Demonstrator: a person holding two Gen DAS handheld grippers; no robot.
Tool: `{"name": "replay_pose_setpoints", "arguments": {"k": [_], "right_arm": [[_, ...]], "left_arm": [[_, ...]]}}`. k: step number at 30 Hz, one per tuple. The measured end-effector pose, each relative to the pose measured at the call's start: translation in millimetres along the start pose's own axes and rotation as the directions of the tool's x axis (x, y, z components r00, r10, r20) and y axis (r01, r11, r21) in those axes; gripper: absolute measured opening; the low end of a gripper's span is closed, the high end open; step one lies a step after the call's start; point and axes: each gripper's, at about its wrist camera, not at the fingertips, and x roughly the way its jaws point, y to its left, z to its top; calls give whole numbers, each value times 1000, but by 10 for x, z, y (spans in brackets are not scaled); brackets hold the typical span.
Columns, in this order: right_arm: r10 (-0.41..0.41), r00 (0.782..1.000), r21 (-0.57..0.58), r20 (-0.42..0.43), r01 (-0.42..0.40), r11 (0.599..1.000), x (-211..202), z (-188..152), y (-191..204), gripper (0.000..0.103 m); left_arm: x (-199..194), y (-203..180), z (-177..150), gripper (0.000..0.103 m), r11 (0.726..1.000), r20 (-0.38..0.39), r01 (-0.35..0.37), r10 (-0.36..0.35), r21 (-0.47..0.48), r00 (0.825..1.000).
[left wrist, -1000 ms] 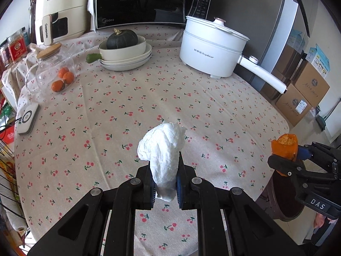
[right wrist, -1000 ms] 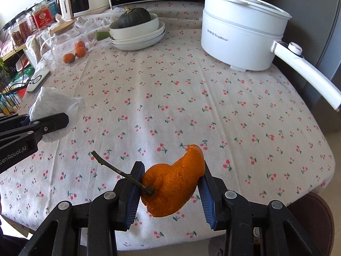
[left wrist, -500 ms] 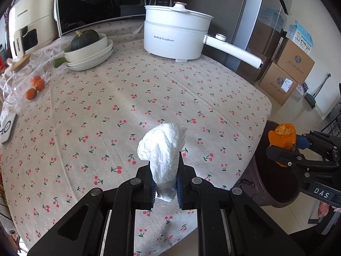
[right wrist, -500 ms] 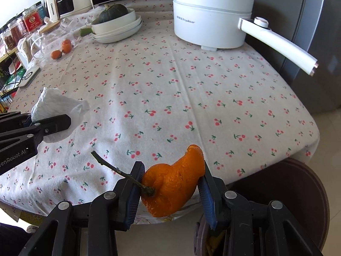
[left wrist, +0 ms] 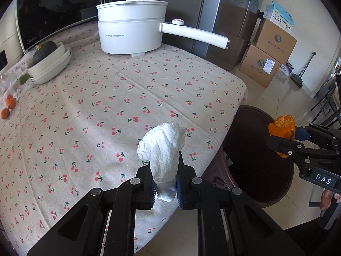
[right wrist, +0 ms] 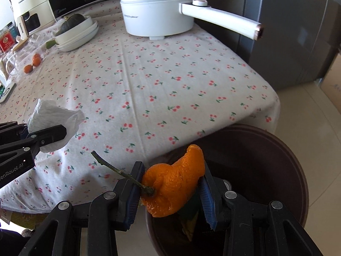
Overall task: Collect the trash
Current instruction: 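Hold both items over the bin and open both grippers to drop them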
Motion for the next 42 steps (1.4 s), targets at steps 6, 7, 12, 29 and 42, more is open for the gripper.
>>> {"name": "replay_pose_setpoints", "arguments": {"k": [6, 7, 12, 29, 42], "right_arm": [[-28, 1000, 42, -6, 28, 999, -61, -118, -295, 44], [-33, 999, 47, -6, 33, 998, -72, -138, -338, 44], [-56, 998, 76, -12, 56, 995, -108, -230, -531, 44], [-104, 994, 159, -44, 110, 981, -194, -503, -1049, 44], [-107, 993, 159, -50, 114, 981, -195, -506, -1055, 45]], "left_arm": [[121, -333, 32, 15, 998, -13, 38, -38, 50, 999], [137, -385, 32, 15, 997, -15, 46, -45, 59, 999], [251, -652, 33, 15, 992, -35, 76, -73, 98, 997], [632, -1152, -36, 78, 983, -134, 105, -85, 151, 987], [640, -1066, -28, 96, 980, -129, -33, 59, 198, 990]]}}
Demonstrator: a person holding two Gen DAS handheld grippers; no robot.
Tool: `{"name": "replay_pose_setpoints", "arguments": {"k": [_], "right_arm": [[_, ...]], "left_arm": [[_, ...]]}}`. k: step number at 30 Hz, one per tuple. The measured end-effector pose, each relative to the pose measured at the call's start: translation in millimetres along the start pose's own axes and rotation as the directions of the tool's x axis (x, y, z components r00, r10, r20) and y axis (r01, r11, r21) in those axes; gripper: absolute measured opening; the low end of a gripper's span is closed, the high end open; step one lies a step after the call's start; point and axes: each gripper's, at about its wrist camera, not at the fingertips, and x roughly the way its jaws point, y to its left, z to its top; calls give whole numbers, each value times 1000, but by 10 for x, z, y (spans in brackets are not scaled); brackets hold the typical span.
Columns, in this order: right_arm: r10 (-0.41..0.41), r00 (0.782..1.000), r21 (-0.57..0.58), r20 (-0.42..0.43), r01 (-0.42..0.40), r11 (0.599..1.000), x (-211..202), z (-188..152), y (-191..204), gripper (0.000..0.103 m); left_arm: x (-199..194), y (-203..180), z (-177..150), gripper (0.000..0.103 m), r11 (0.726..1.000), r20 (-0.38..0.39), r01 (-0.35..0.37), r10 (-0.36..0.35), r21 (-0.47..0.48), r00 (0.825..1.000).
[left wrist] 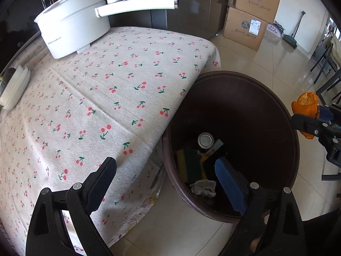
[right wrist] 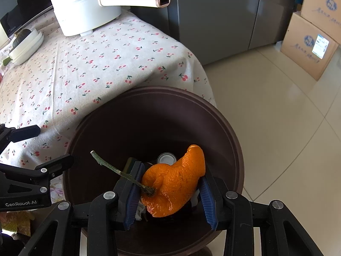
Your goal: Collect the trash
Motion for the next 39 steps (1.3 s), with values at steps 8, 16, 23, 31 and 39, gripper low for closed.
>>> {"name": "replay_pose_setpoints", "arguments": {"k": [8, 16, 23, 31, 39], "right_arm": [[-17, 1000, 12, 12, 17, 1000, 11, 57, 22, 48], [5, 998, 69, 55, -9, 998, -72, 107, 63, 84], [-3, 998, 38, 66, 1, 999, -155, 78, 204, 86], [-4, 993, -8, 116, 4, 1000, -442, 25, 375, 86], [53, 979, 50, 197, -64, 997, -842, -112, 459, 90]], "left_arm": [[-129, 366, -149, 97, 997, 0, -47, 47, -61, 999], [-308, 603, -269, 98, 993, 15, -53, 55, -106, 998], [-529, 646, -348, 98, 993, 50, -42, 48, -115, 998], [-860, 658, -441, 99, 990, 115, -1, 17, -140, 993], [-1351, 711, -650, 100, 970, 236, 56, 2, -237, 972]]}}
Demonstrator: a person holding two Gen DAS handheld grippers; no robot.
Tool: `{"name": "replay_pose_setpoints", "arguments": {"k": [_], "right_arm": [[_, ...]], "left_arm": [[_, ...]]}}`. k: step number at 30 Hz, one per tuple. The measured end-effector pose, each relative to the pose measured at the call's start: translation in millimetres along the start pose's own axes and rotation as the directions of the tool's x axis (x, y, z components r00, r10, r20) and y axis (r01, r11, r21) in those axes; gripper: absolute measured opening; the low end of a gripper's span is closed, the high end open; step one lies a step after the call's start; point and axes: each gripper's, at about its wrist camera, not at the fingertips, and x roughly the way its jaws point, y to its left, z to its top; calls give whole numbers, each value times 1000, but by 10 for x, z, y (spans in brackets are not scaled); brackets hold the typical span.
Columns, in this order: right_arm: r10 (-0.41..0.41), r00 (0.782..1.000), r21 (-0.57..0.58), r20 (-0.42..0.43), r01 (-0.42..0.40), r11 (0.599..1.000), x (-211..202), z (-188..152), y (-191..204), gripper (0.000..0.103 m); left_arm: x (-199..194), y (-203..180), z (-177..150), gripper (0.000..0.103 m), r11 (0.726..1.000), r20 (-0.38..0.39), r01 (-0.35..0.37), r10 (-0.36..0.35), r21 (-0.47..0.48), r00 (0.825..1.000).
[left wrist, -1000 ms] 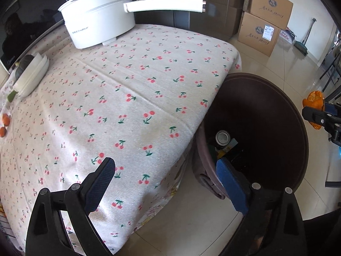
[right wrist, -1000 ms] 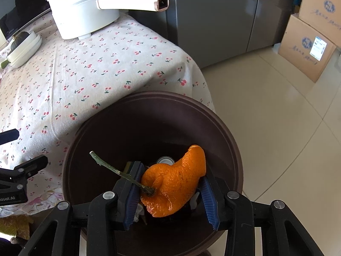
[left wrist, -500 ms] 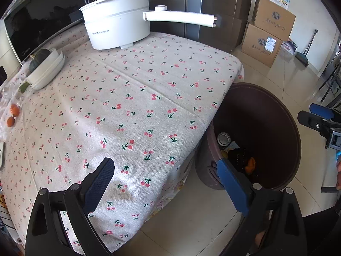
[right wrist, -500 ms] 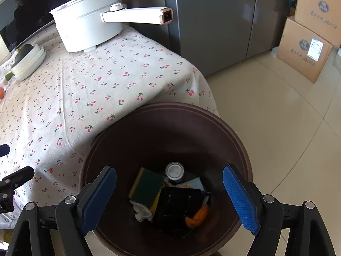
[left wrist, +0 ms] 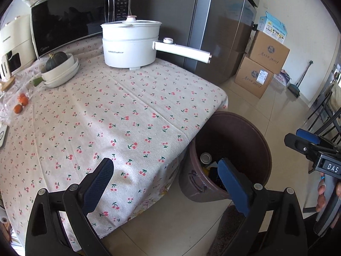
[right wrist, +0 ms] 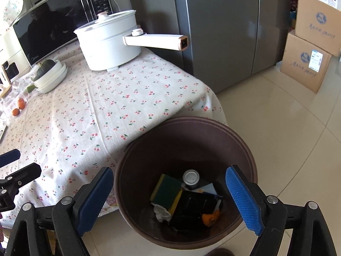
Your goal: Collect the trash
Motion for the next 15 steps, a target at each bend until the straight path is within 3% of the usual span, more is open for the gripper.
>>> {"name": "replay_pose_setpoints", "arguments": {"k": [9, 15], "right_arm": [[-42, 987, -34, 157, 48, 998, -474, -234, 261, 97], [-86, 967, -85, 239, 109, 990, -676, -389, 460, 103]], "left_arm": [[-525, 91, -221, 101, 989, 74, -113, 120, -96, 990], [-858, 76, -366, 101, 981, 161, -156, 174, -118, 971]]}}
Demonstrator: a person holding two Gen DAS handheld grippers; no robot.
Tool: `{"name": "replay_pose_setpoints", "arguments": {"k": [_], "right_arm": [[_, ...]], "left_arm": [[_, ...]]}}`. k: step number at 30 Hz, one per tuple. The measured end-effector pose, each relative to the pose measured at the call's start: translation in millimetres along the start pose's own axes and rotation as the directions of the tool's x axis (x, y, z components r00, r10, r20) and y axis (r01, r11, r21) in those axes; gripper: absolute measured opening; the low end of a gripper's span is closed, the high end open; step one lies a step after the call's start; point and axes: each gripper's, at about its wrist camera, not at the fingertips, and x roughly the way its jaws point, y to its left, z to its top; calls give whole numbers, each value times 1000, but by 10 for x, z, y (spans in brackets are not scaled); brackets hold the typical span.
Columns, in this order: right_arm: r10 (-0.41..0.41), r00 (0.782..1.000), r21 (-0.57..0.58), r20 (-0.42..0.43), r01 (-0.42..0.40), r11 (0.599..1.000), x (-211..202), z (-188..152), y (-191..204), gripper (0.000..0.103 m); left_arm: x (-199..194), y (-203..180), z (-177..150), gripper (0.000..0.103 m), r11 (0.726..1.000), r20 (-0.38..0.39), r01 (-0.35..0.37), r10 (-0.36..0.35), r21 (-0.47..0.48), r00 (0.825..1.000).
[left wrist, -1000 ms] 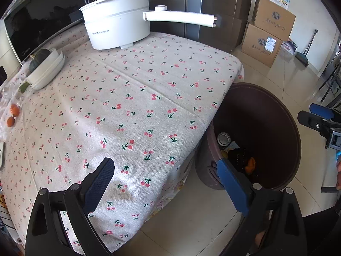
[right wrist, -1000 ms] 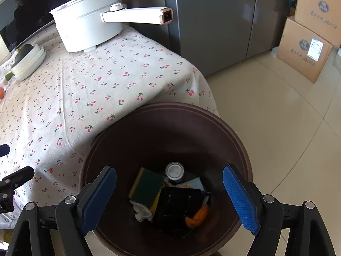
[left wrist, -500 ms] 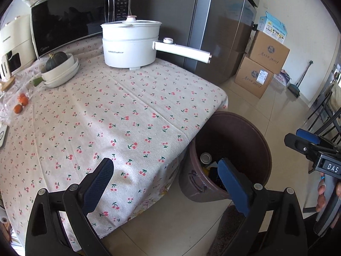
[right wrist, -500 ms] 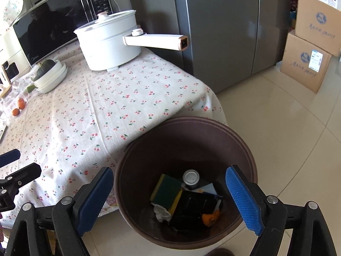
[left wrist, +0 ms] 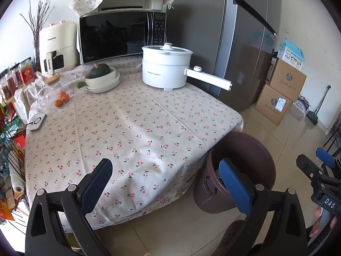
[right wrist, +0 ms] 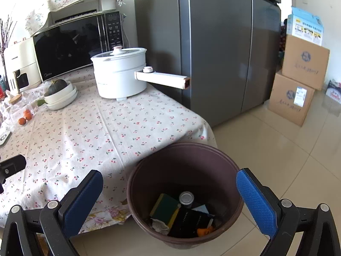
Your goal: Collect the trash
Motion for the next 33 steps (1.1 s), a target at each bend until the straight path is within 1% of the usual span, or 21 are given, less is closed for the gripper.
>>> {"name": "replay_pose_setpoints", "arguments": {"k": [3, 6, 10, 15, 24, 33], "right_arm": [[-20, 1000, -28, 22, 21, 999, -60, -38, 80, 103], [-13, 1000, -56, 23, 14, 998, -42, -51, 148, 103], [-23, 999, -81, 23, 25, 996, -14, -67, 198, 103], [-14, 1000, -78, 11, 15, 997, 9, -88, 191, 103], [-11, 1000, -83, -4, 11, 996, 31, -109, 214, 103], [-13, 1000, -65, -8, 12, 998, 46, -108, 182, 103]], "left_arm": [[-117, 5, -28, 103, 1000, 42, -9, 9, 2, 999], [-149, -10, -7, 103, 1000, 57, -4, 3, 16, 998], [-154, -46, -1, 103, 1000, 52, 6, -7, 24, 999], [-131, -117, -23, 103, 999, 44, 5, -7, 52, 999], [-111, -169, -41, 103, 997, 35, 25, -28, 71, 999], [-119, -220, -55, 103, 996, 37, 27, -31, 91, 999]]}}
